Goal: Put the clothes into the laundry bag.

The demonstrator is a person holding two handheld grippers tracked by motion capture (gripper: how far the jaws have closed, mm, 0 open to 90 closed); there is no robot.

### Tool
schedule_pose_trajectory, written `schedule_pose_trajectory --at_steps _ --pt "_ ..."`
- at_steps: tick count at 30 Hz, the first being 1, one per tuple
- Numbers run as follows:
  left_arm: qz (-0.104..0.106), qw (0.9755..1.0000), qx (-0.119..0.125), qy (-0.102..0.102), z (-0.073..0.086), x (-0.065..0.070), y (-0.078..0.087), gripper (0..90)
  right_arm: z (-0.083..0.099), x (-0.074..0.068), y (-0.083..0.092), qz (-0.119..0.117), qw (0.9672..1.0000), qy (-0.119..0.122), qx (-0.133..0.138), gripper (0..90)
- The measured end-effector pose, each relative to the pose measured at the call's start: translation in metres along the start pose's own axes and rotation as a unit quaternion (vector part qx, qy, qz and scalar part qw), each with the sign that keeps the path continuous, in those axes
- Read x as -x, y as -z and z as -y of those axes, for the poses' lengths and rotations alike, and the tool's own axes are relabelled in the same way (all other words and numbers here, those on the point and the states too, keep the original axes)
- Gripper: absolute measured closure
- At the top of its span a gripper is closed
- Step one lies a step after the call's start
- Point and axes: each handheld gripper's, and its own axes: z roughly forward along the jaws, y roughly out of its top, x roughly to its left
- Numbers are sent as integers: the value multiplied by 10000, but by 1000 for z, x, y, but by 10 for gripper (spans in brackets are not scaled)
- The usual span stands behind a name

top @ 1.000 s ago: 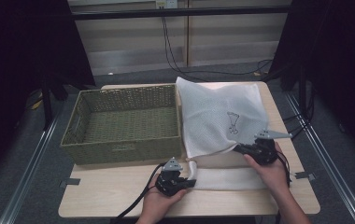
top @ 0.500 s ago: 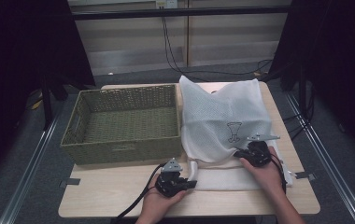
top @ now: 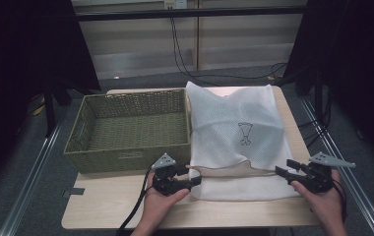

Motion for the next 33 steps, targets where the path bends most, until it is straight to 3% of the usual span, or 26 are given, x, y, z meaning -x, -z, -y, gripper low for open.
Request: schedule_pose_trajectory --at_steps 4,6,7,10,12,15,17,19,20,22,24,26,27,29,31,32,33 --pt "-232 9991 -307 -166 0 -1 -16 393 7 23 -9 683 9971 -221 -265 377" --pt "-517 9960 -671 -276 2 -4 -22 537 11 31 -16 865 9943 -348 -517 382" --pt "-476 9963 -693 -157 3 -6 -23 594 13 33 -19 985 9919 -396 -697 396" --pt "-391 9967 -695 150 3 -12 -21 690 15 34 -23 1000 9910 -342 -823 450" --pt "-204 9968 -728 275 4 -13 -23 770 13 34 -22 964 9903 -464 -892 605" --pt "134 9976 -664 154 5 -12 -23 836 13 34 -22 913 9898 -554 -944 791" --pt "132 9975 -650 238 5 -14 -20 864 10 36 -18 1139 9888 -484 -836 834" --pt "131 9965 -645 519 8 -19 -19 871 8 43 -13 1312 9868 -651 -690 841" --pt "136 9961 -695 521 9 -19 -20 870 8 47 -13 1284 9869 -710 -677 843" --pt "88 9972 -695 249 9 -14 -20 856 12 48 -20 1346 9861 -626 -744 840" --pt "68 9986 -511 82 9 -12 -16 701 12 46 -20 1326 9879 -452 -664 815" --pt "101 9998 -173 89 8 -15 -7 439 12 44 -16 1239 9901 -318 -572 706" --pt "138 9998 -74 91 6 -17 -2 387 13 44 -13 1226 9907 -310 -503 634" --pt "355 9988 189 291 2 -21 6 333 12 46 -7 1141 9920 -433 -331 581" --pt "448 9980 221 394 -3 -23 7 363 11 47 -7 1089 9923 -476 -351 596" --pt "399 9986 99 346 -4 -23 5 419 12 46 -9 1097 9920 -460 -424 609" --pt "250 9992 -88 314 -4 -23 1 558 13 45 -12 1133 9912 -424 -540 630"
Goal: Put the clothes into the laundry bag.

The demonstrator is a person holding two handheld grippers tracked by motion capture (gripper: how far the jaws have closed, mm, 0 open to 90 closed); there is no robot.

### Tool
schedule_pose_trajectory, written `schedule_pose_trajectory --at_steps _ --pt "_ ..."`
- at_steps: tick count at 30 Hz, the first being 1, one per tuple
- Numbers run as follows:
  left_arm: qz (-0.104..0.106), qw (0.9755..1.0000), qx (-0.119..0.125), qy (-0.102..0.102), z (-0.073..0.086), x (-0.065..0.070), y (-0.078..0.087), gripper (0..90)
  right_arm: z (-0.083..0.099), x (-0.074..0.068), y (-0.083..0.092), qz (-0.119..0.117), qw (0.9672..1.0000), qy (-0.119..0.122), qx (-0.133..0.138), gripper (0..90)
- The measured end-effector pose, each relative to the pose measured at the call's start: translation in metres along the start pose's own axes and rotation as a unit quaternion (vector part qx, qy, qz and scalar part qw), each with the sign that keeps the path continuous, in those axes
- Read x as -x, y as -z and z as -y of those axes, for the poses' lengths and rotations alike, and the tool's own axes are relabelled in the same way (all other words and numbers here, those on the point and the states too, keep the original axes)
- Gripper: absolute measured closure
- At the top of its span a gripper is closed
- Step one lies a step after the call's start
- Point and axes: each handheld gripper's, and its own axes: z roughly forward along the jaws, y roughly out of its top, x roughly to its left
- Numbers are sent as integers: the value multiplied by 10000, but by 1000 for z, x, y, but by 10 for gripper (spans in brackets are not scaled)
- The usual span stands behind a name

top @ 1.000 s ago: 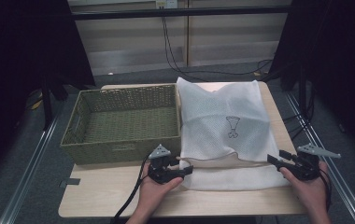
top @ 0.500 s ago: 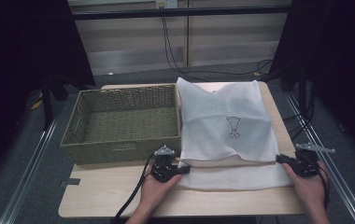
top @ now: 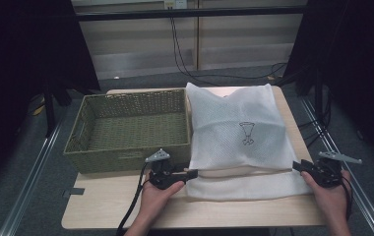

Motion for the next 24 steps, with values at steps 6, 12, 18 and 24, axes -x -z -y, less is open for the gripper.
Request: schedule_pose_trajectory --at_steps 6,12,18,24 --pt "-169 9980 -591 -162 11 2 -15 781 0 4 -3 428 9990 27 -116 833" --pt "-434 9967 -276 -625 15 5 -4 546 1 1 2 515 9985 67 180 696" --pt "-551 9942 114 -915 25 -3 24 304 -3 -17 20 158 9955 313 883 448" --pt "-616 9945 267 -801 30 -17 50 74 0 -44 11 -802 9906 749 812 251"
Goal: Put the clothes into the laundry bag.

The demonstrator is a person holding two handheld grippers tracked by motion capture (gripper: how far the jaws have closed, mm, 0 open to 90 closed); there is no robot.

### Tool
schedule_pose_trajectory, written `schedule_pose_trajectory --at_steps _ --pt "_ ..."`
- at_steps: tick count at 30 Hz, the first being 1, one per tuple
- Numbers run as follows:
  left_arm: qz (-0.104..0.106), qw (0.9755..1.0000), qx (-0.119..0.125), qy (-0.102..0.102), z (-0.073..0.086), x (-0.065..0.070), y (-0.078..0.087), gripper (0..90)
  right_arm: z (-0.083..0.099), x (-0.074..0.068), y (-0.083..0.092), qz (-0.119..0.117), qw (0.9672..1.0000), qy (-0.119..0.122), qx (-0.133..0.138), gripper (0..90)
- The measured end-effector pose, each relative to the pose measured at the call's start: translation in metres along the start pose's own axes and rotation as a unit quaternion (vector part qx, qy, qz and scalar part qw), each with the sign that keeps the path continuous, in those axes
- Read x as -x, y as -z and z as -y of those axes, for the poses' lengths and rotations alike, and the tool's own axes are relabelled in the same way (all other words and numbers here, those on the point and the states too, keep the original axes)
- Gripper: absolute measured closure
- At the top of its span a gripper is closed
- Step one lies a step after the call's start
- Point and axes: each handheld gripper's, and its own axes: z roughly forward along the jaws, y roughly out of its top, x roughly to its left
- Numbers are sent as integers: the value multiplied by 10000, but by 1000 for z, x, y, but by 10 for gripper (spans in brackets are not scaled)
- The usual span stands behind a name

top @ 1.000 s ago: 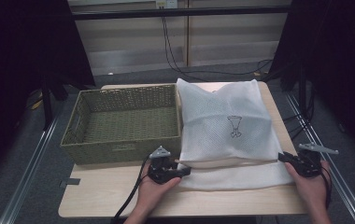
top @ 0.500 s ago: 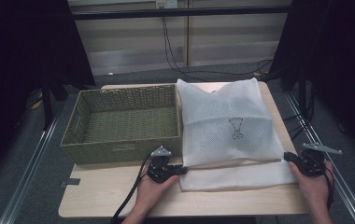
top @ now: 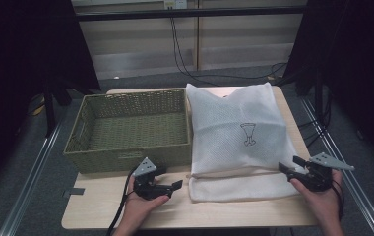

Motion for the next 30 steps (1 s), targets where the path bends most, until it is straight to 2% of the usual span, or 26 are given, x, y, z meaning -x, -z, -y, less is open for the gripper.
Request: schedule_pose_trajectory --at_steps 2,3,5,6,9,12,16,20,23,26,30 --pt "24 10000 5 32 1 -3 6 20 -1 -7 -4 -283 9996 30 -47 152" --pt "35 10000 10 41 1 -5 10 2 -1 -10 -6 -338 9994 13 -73 106" --pt "40 10000 -8 -71 2 -8 16 0 -1 -13 -9 -495 9986 -68 -182 7" --pt "14 9999 -57 -104 3 -10 19 0 -1 -13 -10 -519 9983 -106 -241 0" --pt "-55 9999 -124 -73 7 -16 28 0 4 -15 -12 -561 9979 18 -334 0" --pt "-117 9999 -8 -107 11 -25 42 0 7 -13 -13 -621 9975 -47 -345 0" --pt "-387 9990 1 -214 17 -36 57 0 10 -12 -13 -731 9967 -39 -339 0" --pt "-442 9988 140 -140 20 -44 70 0 10 -14 -14 -804 9960 50 -377 0" --pt "-529 9982 78 -279 24 -49 79 0 11 -15 -13 -827 9958 95 -373 0" --pt "-552 9983 112 -149 27 -55 89 0 11 -14 -13 -848 9956 75 -389 0" --pt "-680 9976 142 -71 31 -63 101 0 12 -12 -10 -817 9960 89 -355 0"
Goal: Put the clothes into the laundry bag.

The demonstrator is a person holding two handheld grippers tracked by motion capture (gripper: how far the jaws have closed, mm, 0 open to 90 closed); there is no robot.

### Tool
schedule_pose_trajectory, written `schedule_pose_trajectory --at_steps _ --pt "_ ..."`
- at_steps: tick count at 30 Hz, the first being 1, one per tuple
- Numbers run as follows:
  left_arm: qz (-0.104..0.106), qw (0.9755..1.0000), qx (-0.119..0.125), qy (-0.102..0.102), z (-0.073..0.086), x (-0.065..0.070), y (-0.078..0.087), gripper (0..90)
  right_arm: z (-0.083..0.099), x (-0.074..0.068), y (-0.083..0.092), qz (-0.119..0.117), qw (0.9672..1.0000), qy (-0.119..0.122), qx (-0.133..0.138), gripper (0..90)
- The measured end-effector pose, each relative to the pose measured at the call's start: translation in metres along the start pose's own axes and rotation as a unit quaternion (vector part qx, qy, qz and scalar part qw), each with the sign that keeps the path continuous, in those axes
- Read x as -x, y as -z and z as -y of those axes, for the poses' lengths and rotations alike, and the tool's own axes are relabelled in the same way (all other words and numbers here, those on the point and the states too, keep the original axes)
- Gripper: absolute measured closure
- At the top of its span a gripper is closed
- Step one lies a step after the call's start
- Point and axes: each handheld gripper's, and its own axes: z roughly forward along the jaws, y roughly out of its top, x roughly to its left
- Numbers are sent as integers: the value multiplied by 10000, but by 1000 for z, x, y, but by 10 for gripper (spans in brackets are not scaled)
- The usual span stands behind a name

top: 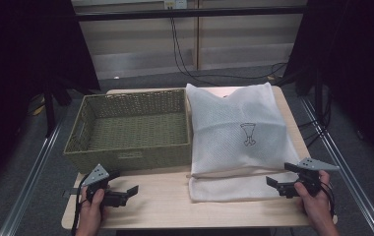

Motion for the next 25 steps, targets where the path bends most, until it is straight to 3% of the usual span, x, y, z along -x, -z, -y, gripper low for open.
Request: schedule_pose_trajectory --at_steps 7,10,12,15,19,25 --pt "-375 9992 -83 -91 5 -18 17 0 2 8 7 -2 9999 -46 89 0" --pt "-191 9996 129 170 7 -25 19 0 4 12 5 -56 9999 -137 82 0" --pt "-118 9995 161 240 6 -26 16 0 5 13 2 -124 9997 -203 57 0" --pt "-59 9997 146 190 7 -25 14 1 5 14 1 -175 9996 -209 90 0" --pt "-46 9995 129 268 7 -26 13 2 5 13 0 -180 9996 -187 101 0" --pt "-24 9998 -88 157 6 -23 8 4 5 11 -2 -156 9998 -152 44 0"
